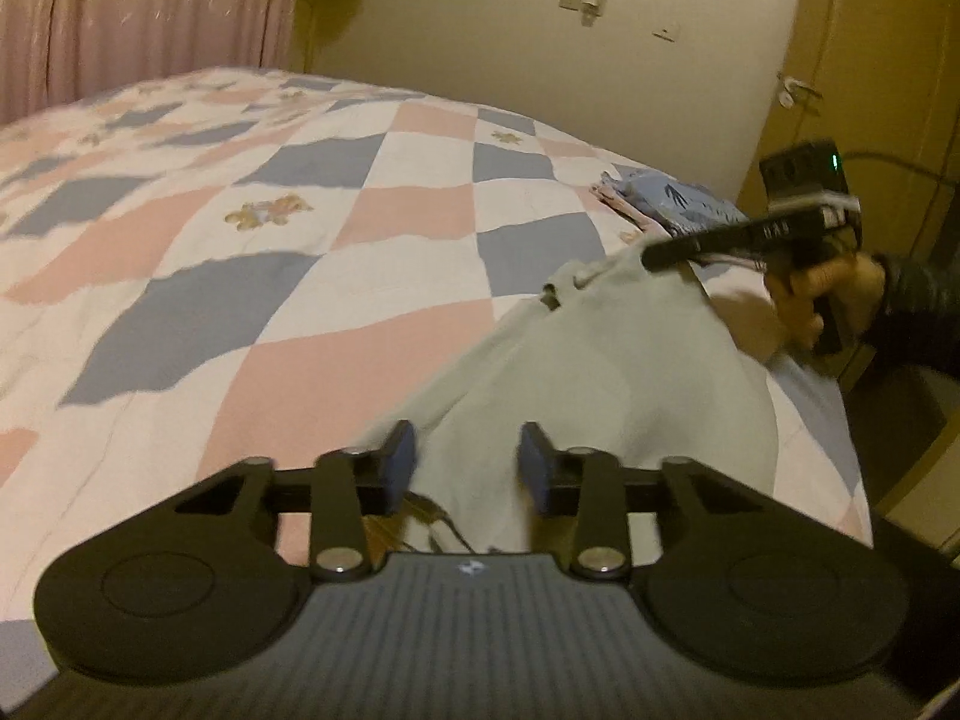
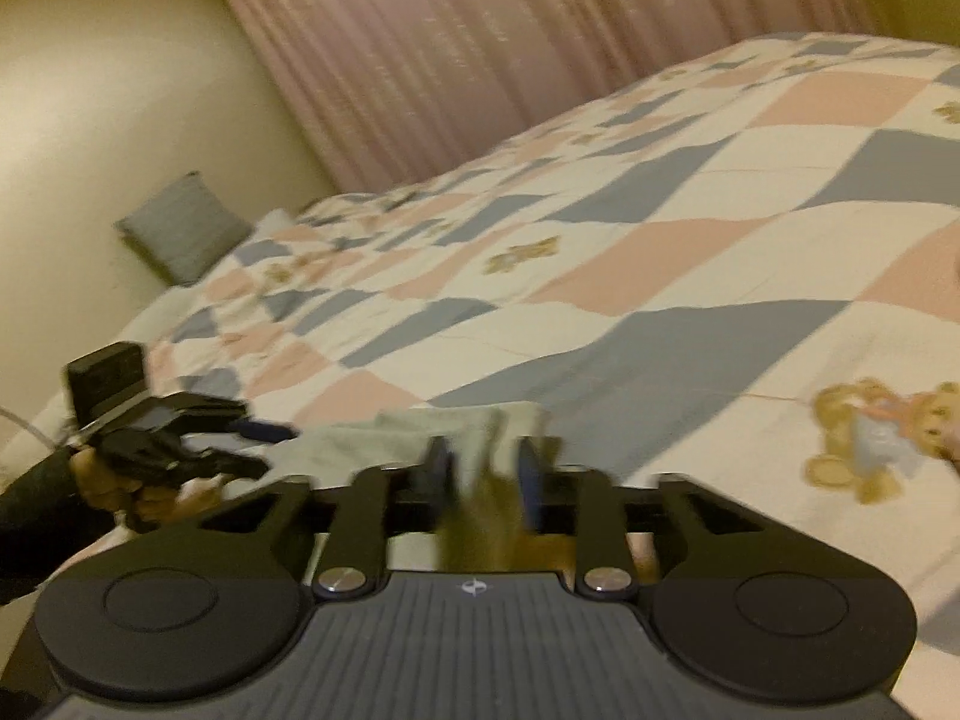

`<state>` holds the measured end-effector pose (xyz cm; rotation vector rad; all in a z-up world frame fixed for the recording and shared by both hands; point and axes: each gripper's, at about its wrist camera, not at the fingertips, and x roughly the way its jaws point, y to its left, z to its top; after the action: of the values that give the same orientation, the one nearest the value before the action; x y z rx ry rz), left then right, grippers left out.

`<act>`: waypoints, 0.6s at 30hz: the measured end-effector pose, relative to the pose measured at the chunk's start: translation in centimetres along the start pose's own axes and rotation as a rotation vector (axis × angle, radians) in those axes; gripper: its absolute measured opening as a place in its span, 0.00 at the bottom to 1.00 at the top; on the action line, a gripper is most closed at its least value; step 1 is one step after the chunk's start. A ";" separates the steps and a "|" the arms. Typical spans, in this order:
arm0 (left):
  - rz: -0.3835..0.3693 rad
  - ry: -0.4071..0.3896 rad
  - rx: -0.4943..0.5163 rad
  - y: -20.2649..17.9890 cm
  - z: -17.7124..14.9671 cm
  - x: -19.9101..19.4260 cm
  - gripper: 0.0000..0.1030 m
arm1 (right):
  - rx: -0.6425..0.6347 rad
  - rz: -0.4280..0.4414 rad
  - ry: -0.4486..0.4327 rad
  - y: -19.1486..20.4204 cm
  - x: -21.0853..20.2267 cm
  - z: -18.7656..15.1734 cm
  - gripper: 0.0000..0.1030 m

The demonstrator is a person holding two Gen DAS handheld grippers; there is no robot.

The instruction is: Fold clothes

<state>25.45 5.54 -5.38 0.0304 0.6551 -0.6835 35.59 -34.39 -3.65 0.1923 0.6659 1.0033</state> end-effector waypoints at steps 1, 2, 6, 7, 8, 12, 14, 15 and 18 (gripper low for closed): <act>0.006 -0.003 0.016 -0.4 -0.1 -0.2 0.09 | -0.014 -0.022 -0.013 0.4 -0.3 0.2 0.36; 0.015 -0.007 0.027 -0.7 -0.1 -0.3 0.03 | -0.027 -0.045 -0.026 0.7 -0.5 0.5 0.36; 0.007 -0.040 0.103 -3.0 -0.5 -1.6 0.01 | -0.082 -0.134 -0.077 2.1 -1.5 1.4 0.36; 0.002 -0.049 0.123 -3.7 -0.6 -2.0 0.01 | -0.096 -0.156 -0.090 2.5 -1.8 1.6 0.36; -0.002 -0.059 0.144 -4.4 -0.8 -2.3 0.00 | -0.112 -0.139 -0.089 3.1 -1.9 2.0 0.36; -0.021 -0.091 0.230 -7.1 -1.3 -3.6 0.00 | -0.148 -0.035 0.035 5.9 1.2 3.4 0.36; -0.036 -0.077 0.279 -8.8 -1.7 -3.7 0.00 | -0.154 0.008 0.124 7.1 3.8 3.7 0.36; -0.039 -0.072 0.300 -9.6 -2.0 -3.7 0.00 | -0.158 0.031 0.159 7.5 4.9 3.7 0.36; -0.046 -0.064 0.327 -11.3 -2.7 -3.5 0.00 | -0.169 0.085 0.257 8.5 7.8 3.8 0.36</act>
<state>15.17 -0.67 -3.43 0.2955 0.4783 -0.8271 34.59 -22.77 -0.27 -0.0587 0.8069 1.1726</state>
